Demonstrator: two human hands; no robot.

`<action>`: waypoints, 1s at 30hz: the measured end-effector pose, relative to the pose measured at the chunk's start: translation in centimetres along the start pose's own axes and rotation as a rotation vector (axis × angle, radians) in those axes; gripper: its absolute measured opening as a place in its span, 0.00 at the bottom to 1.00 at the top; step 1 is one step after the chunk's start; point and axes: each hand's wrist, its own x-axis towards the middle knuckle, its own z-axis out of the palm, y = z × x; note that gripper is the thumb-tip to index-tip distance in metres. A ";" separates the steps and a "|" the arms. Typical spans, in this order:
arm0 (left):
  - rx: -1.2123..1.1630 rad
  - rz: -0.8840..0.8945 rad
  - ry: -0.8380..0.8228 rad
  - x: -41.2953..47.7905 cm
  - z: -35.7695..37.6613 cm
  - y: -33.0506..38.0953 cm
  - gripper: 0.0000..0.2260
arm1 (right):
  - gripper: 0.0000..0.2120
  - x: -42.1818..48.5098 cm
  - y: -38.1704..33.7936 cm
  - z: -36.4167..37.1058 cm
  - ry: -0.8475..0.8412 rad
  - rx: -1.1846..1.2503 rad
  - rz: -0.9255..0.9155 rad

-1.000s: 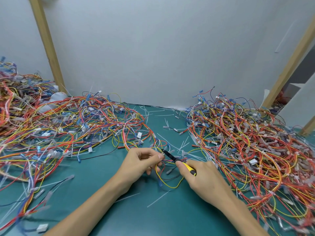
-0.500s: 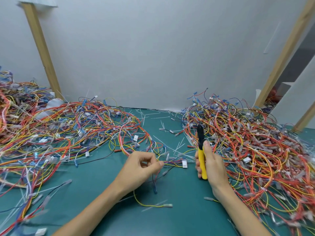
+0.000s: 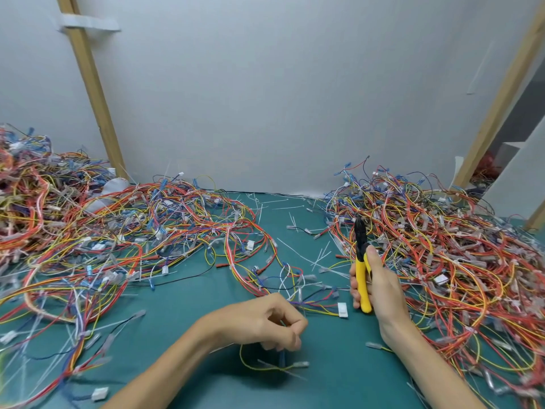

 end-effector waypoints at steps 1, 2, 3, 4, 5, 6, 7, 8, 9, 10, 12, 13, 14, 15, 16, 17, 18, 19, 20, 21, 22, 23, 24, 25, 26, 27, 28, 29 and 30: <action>-0.020 -0.008 -0.046 -0.2 0.0 0.1 0.13 | 0.30 0.0 0.0 0.0 0.003 0.001 0.000; -0.025 -0.017 -0.104 -0.3 -0.1 0.3 0.12 | 0.30 0.1 0.0 0.0 0.005 0.003 0.001; -0.012 -0.025 -0.165 -0.4 -0.1 0.5 0.11 | 0.30 0.1 0.1 0.0 0.005 0.008 0.002; 0.031 -0.035 -0.205 -0.5 -0.2 0.7 0.11 | 0.30 0.1 0.1 0.0 0.006 0.012 0.004; 0.108 -0.046 -0.196 -0.6 -0.3 0.9 0.10 | 0.30 0.1 0.1 0.0 0.007 0.015 0.006; 0.200 -0.044 -0.121 -0.7 -0.6 1.0 0.11 | 0.31 0.1 0.1 -0.1 0.006 0.015 0.007; 0.287 -0.029 0.008 -0.8 -1.1 1.2 0.11 | 0.31 0.1 0.1 -0.1 0.007 0.013 0.005; 0.358 -0.004 0.166 -1.1 -1.8 1.5 0.11 | 0.32 0.1 0.2 -0.1 0.011 0.008 0.003; 0.405 0.028 0.329 -1.4 -2.5 1.7 0.09 | 0.32 0.1 0.2 -0.1 0.015 0.000 0.002; 0.459 0.060 0.468 -1.8 -3.3 2.0 0.06 | 0.32 0.1 0.2 -0.1 0.017 -0.006 0.000; 0.720 0.049 0.569 -2.8 -4.6 2.3 0.06 | 0.32 0.0 0.3 0.0 0.010 -0.009 -0.010; 0.882 -0.024 0.510 -3.2 -4.9 2.1 0.11 | 0.32 0.0 0.2 0.0 0.009 -0.011 -0.012; 1.019 -0.121 0.430 -3.5 -4.9 1.5 0.16 | 0.32 0.0 0.2 0.0 0.009 -0.014 -0.015; 1.126 -0.223 0.361 -3.5 -4.7 0.8 0.20 | 0.32 0.0 0.2 0.0 0.007 -0.018 -0.019; 1.201 -0.288 0.323 -3.3 -4.2 0.1 0.22 | 0.31 -0.1 0.2 0.1 0.006 -0.022 -0.022; 1.250 -0.294 0.325 -2.9 -3.6 -0.4 0.22 | 0.31 -0.1 0.2 0.0 0.007 -0.027 -0.024; 1.299 -0.258 0.351 -2.4 -3.2 -0.8 0.20 | 0.30 -0.1 0.2 0.0 0.008 -0.030 -0.022; 1.355 -0.223 0.382 -2.0 -2.8 -1.2 0.17 | 0.30 -0.1 0.2 0.0 0.009 -0.029 -0.022; 1.399 -0.199 0.411 -1.5 -2.6 -1.3 0.15 | 0.30 -0.2 0.2 0.1 0.008 -0.027 -0.024; 1.433 -0.186 0.417 -1.2 -2.4 -1.3 0.13 | 0.30 -0.2 0.2 0.1 0.011 -0.023 -0.028; 1.460 -0.177 0.399 -0.9 -2.4 -1.1 0.10 | 0.30 -0.2 0.2 0.1 0.022 -0.017 -0.032; 1.474 -0.169 0.375 -0.7 -2.4 -0.8 0.08 | 0.30 -0.3 0.1 0.2 0.041 -0.005 -0.037; 1.446 -0.144 0.366 -0.6 -2.6 -0.2 0.07 | 0.30 -0.4 0.0 0.2 0.066 0.013 -0.049; 1.381 -0.106 0.377 -0.6 -3.0 0.6 0.06 | 0.29 -0.5 0.0 0.3 0.096 0.033 -0.070; 1.289 -0.037 0.412 -0.7 -3.7 1.4 0.05 | 0.28 -0.5 -0.2 0.4 0.127 0.052 -0.096; 1.186 0.046 0.456 -0.9 -4.5 2.6 0.05 | 0.28 -0.5 -0.3 0.4 0.158 0.067 -0.124; 1.093 0.125 0.515 -1.0 -5.4 3.9 0.05 | 0.26 -0.5 -0.4 0.4 0.187 0.079 -0.146; 1.015 0.182 0.582 -1.2 -6.1 5.3 0.05 | 0.25 -0.6 -0.5 0.3 0.211 0.090 -0.164; 0.936 0.228 0.646 -1.3 -6.6 6.6 0.06 | 0.24 -0.6 -0.6 0.3 0.224 0.096 -0.181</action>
